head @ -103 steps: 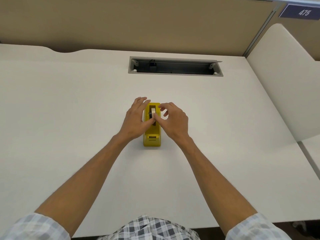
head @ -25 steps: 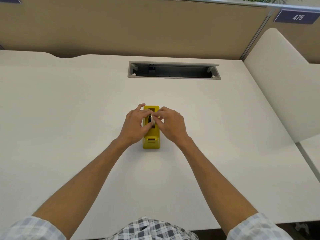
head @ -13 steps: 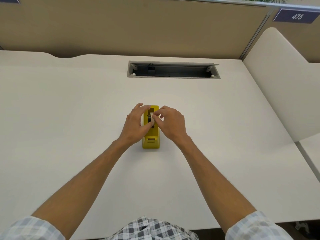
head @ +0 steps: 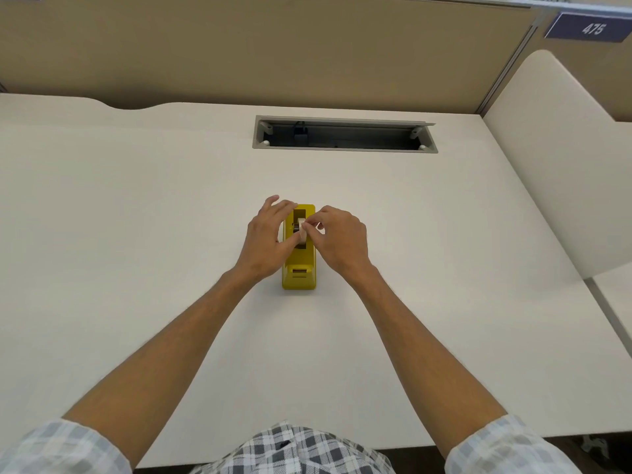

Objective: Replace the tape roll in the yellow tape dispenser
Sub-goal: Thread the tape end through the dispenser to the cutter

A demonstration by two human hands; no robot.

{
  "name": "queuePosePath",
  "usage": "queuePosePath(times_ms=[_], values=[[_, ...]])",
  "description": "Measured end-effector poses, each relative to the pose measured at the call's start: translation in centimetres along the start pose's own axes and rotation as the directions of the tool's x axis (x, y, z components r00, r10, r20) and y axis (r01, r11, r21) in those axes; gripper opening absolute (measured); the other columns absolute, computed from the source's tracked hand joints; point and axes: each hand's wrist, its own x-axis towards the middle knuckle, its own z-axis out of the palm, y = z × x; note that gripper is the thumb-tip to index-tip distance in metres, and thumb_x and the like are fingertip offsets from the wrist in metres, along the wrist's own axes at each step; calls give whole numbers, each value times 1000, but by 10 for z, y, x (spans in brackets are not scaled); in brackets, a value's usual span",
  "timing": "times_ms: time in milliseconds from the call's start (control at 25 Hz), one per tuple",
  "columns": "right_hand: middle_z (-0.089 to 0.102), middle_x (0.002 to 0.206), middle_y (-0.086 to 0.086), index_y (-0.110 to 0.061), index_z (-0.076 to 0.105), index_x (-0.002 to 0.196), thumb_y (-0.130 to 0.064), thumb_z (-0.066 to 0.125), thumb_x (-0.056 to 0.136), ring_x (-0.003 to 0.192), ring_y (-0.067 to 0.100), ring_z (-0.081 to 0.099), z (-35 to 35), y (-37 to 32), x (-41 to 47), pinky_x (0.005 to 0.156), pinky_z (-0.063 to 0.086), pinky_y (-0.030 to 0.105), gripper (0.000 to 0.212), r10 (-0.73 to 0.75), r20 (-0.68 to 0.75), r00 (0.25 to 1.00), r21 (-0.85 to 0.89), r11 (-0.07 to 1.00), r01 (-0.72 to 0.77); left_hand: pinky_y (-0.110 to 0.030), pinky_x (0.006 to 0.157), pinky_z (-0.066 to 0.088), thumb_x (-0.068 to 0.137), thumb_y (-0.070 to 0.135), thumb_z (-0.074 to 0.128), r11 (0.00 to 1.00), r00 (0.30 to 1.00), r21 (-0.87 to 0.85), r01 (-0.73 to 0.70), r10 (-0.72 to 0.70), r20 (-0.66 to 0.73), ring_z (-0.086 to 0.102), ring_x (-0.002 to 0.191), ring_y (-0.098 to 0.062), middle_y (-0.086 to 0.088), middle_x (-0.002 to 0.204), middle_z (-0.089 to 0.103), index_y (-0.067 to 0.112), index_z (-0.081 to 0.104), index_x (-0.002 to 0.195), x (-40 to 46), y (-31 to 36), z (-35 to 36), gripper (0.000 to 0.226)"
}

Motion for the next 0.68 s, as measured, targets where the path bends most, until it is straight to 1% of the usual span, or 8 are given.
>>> queuePosePath(times_ms=[80, 160, 280, 400, 480, 560, 600, 680], values=[[70, 92, -6, -23, 74, 96, -35, 57, 93, 81, 15, 64, 0, -1, -1, 62, 40, 25, 21, 2, 2, 1000, -10, 1000, -2, -51, 112, 26, 92, 32, 59, 997, 999, 72, 13, -17, 52, 20, 145, -19, 0, 146, 46, 15, 57, 130, 3, -2, 0, 41], [70, 92, -6, -24, 75, 96, -35, 57, 94, 81, 15, 64, -1, -1, 0, 62, 41, 25, 21, 5, -2, 1000, -8, 1000, -5, -51, 112, 27, 91, 30, 61, 999, 998, 33, 2, -4, 63, 23, 144, -18, 3, 142, 50, 17, 60, 126, 2, -2, 0, 37], [70, 92, -6, -24, 74, 97, -36, 56, 94, 81, 15, 64, -1, -2, -1, 62, 43, 27, 23, -3, -9, 1000, -8, 1000, 3, -50, 109, 34, 88, 25, 66, 999, 1000, -40, -29, 29, 0, 31, 141, -17, 2, 133, 58, 19, 61, 123, -6, -1, 1, 36], [69, 92, -6, -23, 74, 95, -34, 57, 94, 81, 16, 64, 0, -1, -2, 61, 39, 26, 21, -1, -12, 1000, -16, 1000, 1, -50, 108, 36, 87, 27, 65, 998, 999, -52, -20, 17, -42, 33, 140, -18, -3, 136, 56, 19, 58, 126, -7, -2, 1, 41], [69, 92, -6, -23, 74, 95, -34, 57, 93, 81, 16, 64, 1, -1, -3, 61, 38, 26, 20, 5, -17, 1000, -16, 1000, -6, -51, 110, 32, 90, 34, 61, 1000, 1000, 15, 16, -16, 4, 27, 143, -19, -2, 142, 50, 19, 52, 133, -4, -2, -1, 47], [70, 92, -5, -22, 74, 96, -34, 57, 94, 81, 16, 64, 1, -1, -4, 62, 39, 26, 21, 8, -19, 1000, -16, 1000, -8, -51, 112, 28, 93, 36, 58, 996, 998, 90, 17, -23, 64, 23, 145, -19, 1, 146, 47, 18, 51, 136, 0, -2, -1, 48], [70, 92, -5, -22, 74, 96, -34, 57, 94, 81, 16, 64, 1, -1, -4, 62, 39, 26, 21, 10, -20, 1000, -17, 1000, -10, -51, 112, 27, 93, 35, 58, 995, 997, 96, 5, -13, 77, 22, 145, -19, 3, 146, 47, 18, 53, 134, 0, -2, 0, 45], [70, 91, -5, -22, 74, 95, -35, 56, 94, 80, 16, 63, 1, -2, -3, 62, 39, 26, 22, 15, -20, 1000, -16, 1000, -15, -51, 112, 28, 90, 30, 63, 998, 998, 54, -20, 16, 58, 27, 143, -20, 2, 140, 53, 18, 58, 128, -3, -2, -1, 40]])
